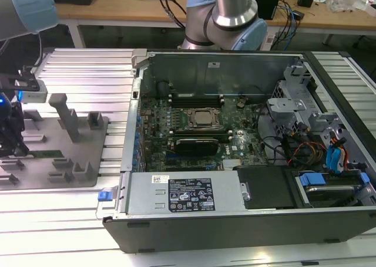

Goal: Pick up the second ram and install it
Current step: 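Pick up the second ram and move it above second insertion slot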

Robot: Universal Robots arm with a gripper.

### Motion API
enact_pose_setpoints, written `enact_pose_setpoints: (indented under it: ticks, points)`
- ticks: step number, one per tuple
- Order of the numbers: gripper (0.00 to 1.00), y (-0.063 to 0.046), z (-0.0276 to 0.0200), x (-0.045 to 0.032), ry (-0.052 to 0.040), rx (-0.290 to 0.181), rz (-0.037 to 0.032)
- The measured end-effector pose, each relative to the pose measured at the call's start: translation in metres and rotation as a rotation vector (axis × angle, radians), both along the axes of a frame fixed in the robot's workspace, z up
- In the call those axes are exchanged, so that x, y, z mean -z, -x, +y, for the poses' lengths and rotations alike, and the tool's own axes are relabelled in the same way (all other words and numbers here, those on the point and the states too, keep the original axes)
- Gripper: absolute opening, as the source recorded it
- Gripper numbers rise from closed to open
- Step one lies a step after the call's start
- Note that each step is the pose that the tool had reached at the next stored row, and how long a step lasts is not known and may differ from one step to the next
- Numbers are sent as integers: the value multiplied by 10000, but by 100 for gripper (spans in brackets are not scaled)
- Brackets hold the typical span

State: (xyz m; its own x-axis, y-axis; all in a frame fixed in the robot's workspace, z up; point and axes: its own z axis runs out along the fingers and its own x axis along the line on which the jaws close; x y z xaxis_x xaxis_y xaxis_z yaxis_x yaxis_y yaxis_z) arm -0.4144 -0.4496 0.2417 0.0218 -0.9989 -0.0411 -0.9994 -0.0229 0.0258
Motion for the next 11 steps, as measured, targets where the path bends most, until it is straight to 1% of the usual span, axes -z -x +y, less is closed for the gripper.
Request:
enact_pose_setpoints:
  ticks: [1, 3, 5, 7, 9, 11]
  points:
    - [9, -1, 0, -30, 0, 4, -1]
    - [9, -1, 0, -124, 0, 16, -1]
    - [9, -2, 0, -197, 0, 21, -2]
    - [9, -2, 1, -242, -1, 24, -1]
    - [9, -3, 1, -332, 0, 30, -1]
    - [9, -3, 1, -384, 0, 33, 0]
